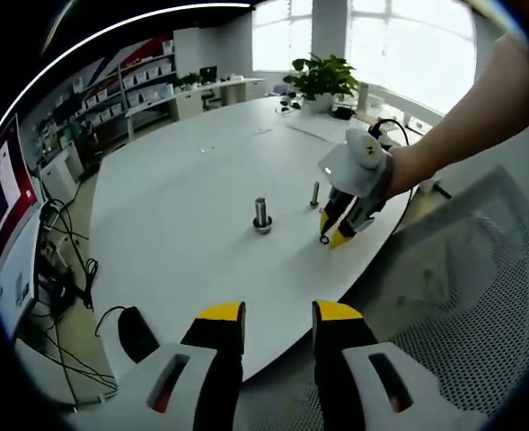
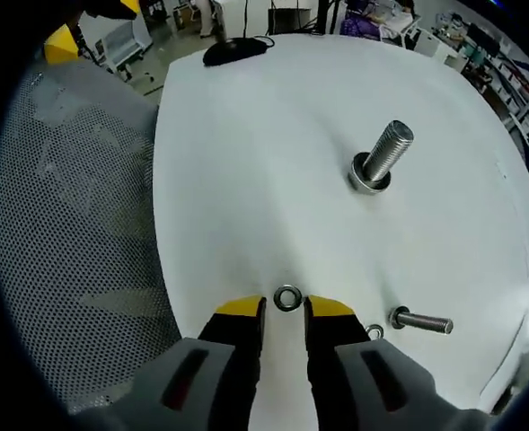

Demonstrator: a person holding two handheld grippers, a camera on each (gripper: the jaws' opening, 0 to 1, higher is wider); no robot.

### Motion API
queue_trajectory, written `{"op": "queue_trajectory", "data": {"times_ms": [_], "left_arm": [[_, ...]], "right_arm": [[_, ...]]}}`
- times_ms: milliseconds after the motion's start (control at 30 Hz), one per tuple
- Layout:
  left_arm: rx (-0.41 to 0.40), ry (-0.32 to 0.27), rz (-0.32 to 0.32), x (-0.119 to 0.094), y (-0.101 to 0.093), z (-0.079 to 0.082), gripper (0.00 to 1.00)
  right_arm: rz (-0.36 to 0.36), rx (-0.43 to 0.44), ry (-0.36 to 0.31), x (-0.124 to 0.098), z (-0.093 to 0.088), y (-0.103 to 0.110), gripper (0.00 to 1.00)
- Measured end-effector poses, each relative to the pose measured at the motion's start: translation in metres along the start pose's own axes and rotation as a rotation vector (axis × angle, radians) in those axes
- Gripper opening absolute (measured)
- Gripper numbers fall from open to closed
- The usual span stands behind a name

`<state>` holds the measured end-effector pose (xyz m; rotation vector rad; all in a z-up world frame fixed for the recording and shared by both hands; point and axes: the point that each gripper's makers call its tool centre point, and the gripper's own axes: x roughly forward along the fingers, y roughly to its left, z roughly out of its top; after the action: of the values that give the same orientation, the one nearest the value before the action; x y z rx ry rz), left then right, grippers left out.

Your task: Place the washer onto the threaded stud by aligning its center hole with the stud, sliding it down to the base, and recovering from edge contact or off-axis alignment until the washer reaches the visible bottom stop.

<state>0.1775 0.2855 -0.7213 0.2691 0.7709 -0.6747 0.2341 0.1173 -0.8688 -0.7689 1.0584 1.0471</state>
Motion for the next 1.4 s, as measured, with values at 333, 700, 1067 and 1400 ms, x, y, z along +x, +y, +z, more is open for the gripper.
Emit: {"op": "queue_trajectory", "data": {"times_ms": [333, 700, 1067, 1400], "left_arm": [[-0.003, -0.001, -0.001, -0.0002, -0.0001, 0.0001, 0.28], [-0.003, 0.004, -0.006, 0.0005, -0.0011, -0.0006, 0.28], [-0.002, 0.007, -0.001, 0.0004, -0.0009, -0.0011, 0.28], [-0.001, 0.010, 0.001, 0.0006, -0.0002, -0.0015, 0.27]], "right_arm": [[0.018, -0.068, 0.008, 0.0002, 0.0012, 0.0004, 0.17], [0.056, -0.152, 0.131, 0.0022, 0.0025, 0.0006, 0.16], [-0.010, -0.209, 0.181, 0.0038, 0.0027, 0.0036, 0.15], [-0.030, -0.160, 0.119, 0.0011, 0.0007, 0.0012, 0.14]]}}
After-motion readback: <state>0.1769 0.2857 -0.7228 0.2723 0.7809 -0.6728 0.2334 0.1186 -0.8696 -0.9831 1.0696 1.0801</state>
